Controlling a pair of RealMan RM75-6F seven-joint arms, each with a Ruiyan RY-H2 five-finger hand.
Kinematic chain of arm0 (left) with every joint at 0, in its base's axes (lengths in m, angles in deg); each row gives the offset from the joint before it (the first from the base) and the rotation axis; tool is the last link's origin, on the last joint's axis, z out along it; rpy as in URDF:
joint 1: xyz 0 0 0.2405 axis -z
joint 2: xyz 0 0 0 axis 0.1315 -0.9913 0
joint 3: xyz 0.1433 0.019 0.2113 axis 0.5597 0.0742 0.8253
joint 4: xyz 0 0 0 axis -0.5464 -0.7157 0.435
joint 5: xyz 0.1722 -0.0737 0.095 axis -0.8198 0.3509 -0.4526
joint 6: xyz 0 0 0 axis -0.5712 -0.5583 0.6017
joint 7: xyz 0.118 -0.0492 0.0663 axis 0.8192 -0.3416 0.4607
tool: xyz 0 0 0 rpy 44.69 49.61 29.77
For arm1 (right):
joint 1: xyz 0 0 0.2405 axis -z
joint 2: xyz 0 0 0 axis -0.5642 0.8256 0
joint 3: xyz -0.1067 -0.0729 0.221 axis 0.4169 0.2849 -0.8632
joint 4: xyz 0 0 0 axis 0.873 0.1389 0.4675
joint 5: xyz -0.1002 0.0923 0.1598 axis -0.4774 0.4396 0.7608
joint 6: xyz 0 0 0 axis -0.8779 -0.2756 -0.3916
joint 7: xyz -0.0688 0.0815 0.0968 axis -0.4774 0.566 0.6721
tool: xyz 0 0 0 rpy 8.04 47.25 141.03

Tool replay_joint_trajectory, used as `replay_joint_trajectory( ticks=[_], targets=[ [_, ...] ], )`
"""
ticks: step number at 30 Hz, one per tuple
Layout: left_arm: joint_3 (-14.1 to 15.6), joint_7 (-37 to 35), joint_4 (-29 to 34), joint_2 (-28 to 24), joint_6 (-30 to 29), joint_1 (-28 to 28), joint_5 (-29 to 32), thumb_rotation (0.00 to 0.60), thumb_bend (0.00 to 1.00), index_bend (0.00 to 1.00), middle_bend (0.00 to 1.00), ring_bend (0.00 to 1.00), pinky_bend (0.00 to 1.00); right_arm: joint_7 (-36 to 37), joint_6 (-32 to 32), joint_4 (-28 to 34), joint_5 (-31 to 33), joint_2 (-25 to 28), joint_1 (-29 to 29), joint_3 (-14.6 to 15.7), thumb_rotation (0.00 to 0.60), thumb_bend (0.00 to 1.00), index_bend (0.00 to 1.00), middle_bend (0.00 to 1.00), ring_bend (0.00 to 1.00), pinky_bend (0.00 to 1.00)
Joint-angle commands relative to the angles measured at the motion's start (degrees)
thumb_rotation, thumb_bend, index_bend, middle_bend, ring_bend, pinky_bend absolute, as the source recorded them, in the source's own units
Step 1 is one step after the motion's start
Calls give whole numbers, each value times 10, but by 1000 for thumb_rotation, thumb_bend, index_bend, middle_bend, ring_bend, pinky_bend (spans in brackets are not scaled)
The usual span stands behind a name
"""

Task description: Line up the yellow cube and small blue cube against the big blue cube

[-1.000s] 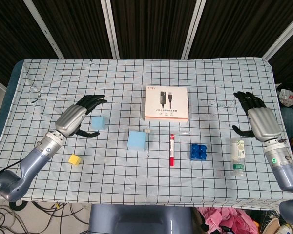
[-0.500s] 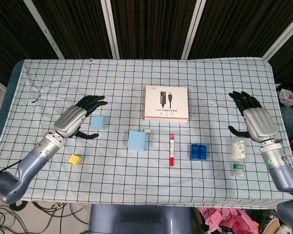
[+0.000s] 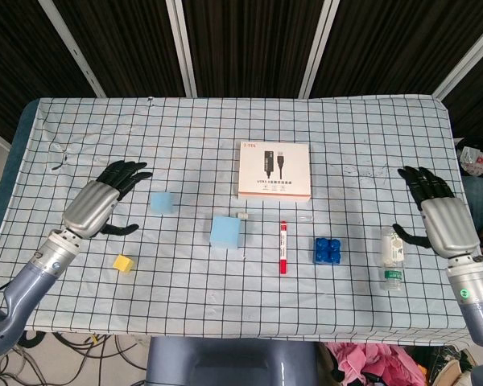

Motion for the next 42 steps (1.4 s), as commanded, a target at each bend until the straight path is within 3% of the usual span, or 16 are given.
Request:
replay_joint_trajectory(
  ticks=[1,7,11,19,29,42],
  targets=[
    [11,59,31,-21,-26,-33,32,600,165,124,54,0,0,-17,94,12,-44,-6,72,44,600,219,0,41,0,107],
    [23,78,40,-28,-8,-53,89,600,155,130,50,0,0,-34,160,-19,-65,-56,146,99,600,220,0,41,0,107],
    [27,88,31,-15,20,-47,109,600,151,130,49,0,0,-48,173,-56,-62,-93,163,108,600,219,0,41,0,107],
    [3,147,-32,62,62,-9,169,600,123,142,48,0,0,-51,177,-80,-68,-113,164,99,600,219,0,41,0,107],
    [-53,202,-148,169,151,83,322,600,125,179,50,0,0,-36,175,-84,-63,-109,169,93,600,220,0,40,0,107],
    [-54,285,-214,240,168,142,440,600,157,242,56,0,0,-23,172,-87,-67,-105,174,87,600,220,0,40,0,107]
  ],
)
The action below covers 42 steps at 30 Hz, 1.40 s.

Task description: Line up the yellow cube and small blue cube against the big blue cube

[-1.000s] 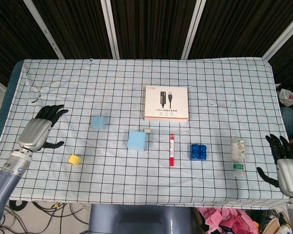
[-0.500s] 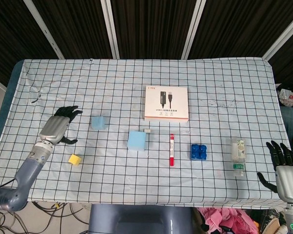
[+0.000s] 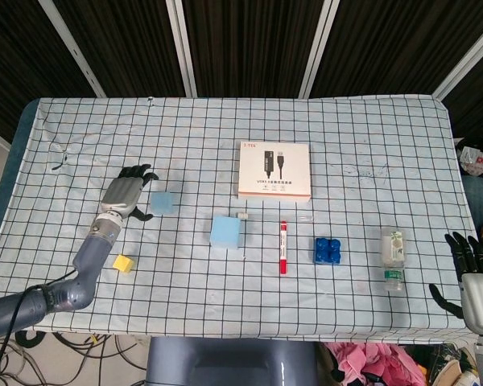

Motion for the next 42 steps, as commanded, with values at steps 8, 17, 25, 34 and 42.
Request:
replay_joint_trajectory(
  ticks=[8,17,25,34,42],
  targets=[
    [3,29,-40,37,6,25,39,600,174,271,56,0,0,4,-2,-1,1,1,2,-4,600,220,0,41,0,107],
    [11,53,-54,48,8,35,69,600,182,300,57,0,0,6,-8,-5,1,-1,1,-6,600,220,0,40,0,107],
    [11,55,-71,57,13,38,85,600,255,327,62,0,0,7,-8,-6,0,-1,2,-8,600,220,0,40,0,107],
    [13,62,-75,59,16,43,93,600,298,389,93,0,0,5,-11,-7,1,-2,3,-9,600,220,0,40,0,107],
    [12,67,-77,61,12,44,109,600,351,451,119,0,0,6,-11,-6,0,-1,4,-10,600,221,0,41,0,107]
  ],
)
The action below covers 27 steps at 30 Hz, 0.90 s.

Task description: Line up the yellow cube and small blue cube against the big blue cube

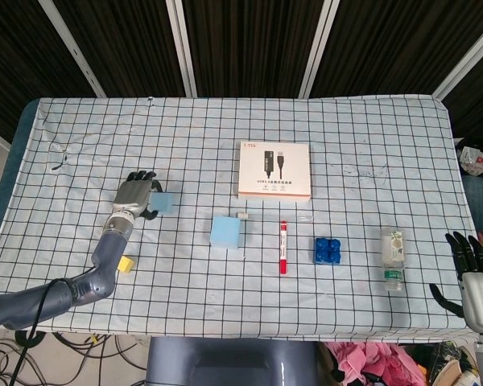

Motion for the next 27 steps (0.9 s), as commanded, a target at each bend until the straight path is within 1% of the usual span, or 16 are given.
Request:
replay_joint_trajectory(
  ticks=[1,4,7,11,14,16,18,21,27],
  targets=[
    [-3,0,6,-3,-4,0,4,600,354,451,119,0,0,0,0,0,0,0,0,0,600,221,0,41,0,107],
    [-12,-9,31,-16,-15,-3,-3,600,354,451,119,0,0,0,-1,-1,0,0,1,-1,600,221,0,40,0,107],
    [-19,-12,89,-45,-34,-7,-19,600,353,451,117,0,0,0,0,-1,1,0,1,-2,600,221,0,40,0,107],
    [-23,-12,160,-77,-29,-7,-16,600,353,451,115,0,0,-1,-1,-1,1,0,1,-2,600,220,0,41,0,107],
    [-22,-2,216,-103,-26,-1,-8,600,353,451,114,0,0,-3,-1,-1,1,-1,1,-3,600,221,0,40,0,107],
    [-17,18,242,-110,-39,8,-15,600,353,452,114,0,0,-4,-1,0,-1,-1,1,-3,600,221,0,41,0,107],
    [-9,40,257,-107,-55,16,-18,600,353,452,113,0,0,-3,1,2,-2,-1,1,-3,600,221,0,40,0,107],
    [-3,59,269,-95,-72,27,-3,600,353,452,113,0,0,-3,3,3,-4,0,2,-3,600,221,0,40,0,107],
    [0,82,257,-69,-83,48,37,600,353,452,111,0,0,2,2,2,-3,2,4,-3,600,220,0,40,0,107]
  ],
)
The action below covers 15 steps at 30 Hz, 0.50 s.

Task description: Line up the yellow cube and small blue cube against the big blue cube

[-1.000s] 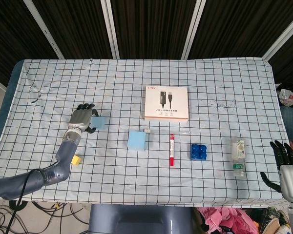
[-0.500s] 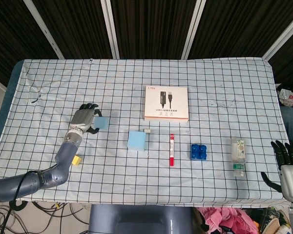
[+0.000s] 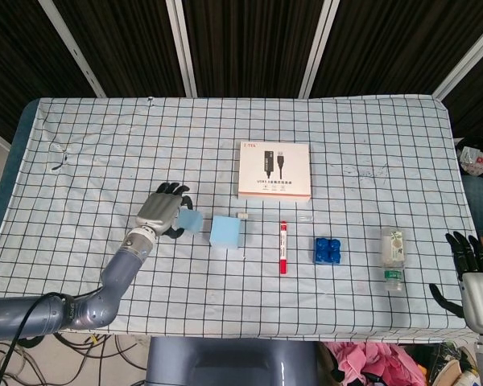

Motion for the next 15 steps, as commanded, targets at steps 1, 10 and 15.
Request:
replay_joint_trajectory(
  ticks=[1,10,15],
  targets=[
    [2,15,-11,16,-4,16,25,600,353,452,111,0,0,3,-1,-1,2,1,0,-1,600,221,0,40,0,107],
    [7,53,-37,54,-20,49,83,600,353,451,106,0,0,9,-3,-5,5,2,1,-3,600,221,0,41,0,107],
    [7,72,-46,74,-39,62,108,600,353,450,106,0,0,11,-2,-6,3,2,1,-3,600,221,0,40,0,107]
  ],
)
